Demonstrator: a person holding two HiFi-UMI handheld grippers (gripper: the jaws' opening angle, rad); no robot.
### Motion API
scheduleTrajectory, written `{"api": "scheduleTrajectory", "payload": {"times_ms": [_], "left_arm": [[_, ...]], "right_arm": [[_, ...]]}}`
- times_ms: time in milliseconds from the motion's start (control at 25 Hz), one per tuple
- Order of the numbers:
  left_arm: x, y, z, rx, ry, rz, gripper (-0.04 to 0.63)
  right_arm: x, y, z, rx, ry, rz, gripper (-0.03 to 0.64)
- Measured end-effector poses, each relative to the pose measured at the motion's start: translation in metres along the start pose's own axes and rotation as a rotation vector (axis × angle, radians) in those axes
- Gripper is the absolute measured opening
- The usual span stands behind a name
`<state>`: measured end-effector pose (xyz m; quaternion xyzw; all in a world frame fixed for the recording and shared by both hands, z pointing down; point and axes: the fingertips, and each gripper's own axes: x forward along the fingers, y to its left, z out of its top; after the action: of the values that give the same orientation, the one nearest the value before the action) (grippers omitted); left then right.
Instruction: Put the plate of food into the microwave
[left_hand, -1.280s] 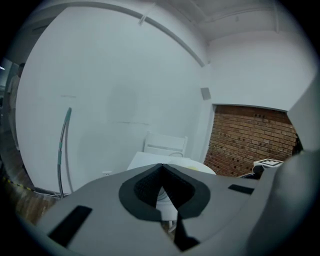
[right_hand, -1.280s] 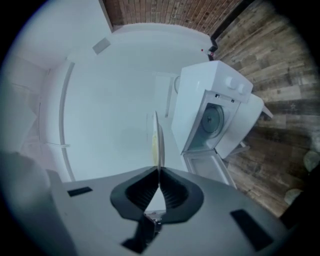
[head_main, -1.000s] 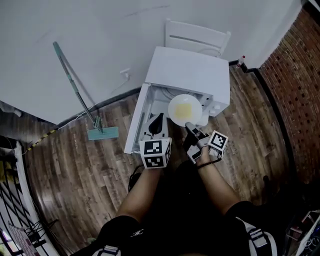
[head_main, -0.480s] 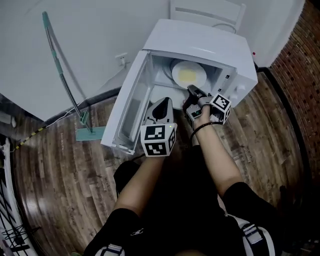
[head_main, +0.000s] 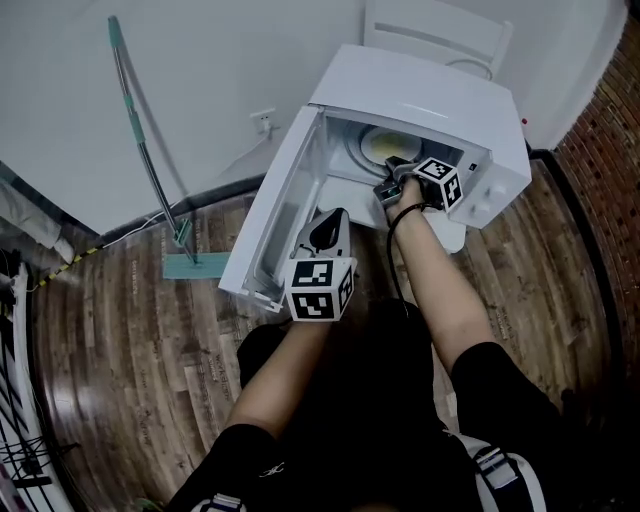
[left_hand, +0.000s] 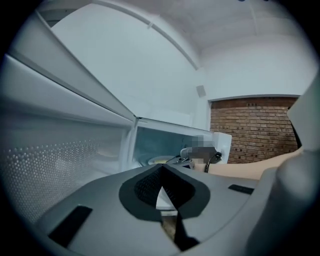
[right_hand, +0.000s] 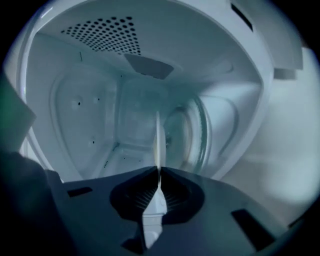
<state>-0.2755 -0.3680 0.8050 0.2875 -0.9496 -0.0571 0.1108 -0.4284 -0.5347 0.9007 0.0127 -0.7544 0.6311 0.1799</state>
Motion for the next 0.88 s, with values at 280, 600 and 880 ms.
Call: {"api": "scheduleTrajectory", "payload": {"times_ms": [280, 600, 880], "left_arm": [[-0.003, 0.002, -0.005, 0.006, 0.007, 0.002, -0.002], [-0.006, -0.003, -0.012, 0.024, 0.023, -0.011, -0.002], [-0.005, 0.002, -0.012, 0.022, 0.039, -0.018, -0.002]], "right_arm": [[0.002, 0.002, 0.011, -0.173, -0.051, -0.093, 0.041], [-0.012, 0.003, 0.024, -0.633, -0.181, -0.268, 0.143], [-0.014, 0.003, 0.027, -0.834, -0.187, -0.425, 0.275]]}}
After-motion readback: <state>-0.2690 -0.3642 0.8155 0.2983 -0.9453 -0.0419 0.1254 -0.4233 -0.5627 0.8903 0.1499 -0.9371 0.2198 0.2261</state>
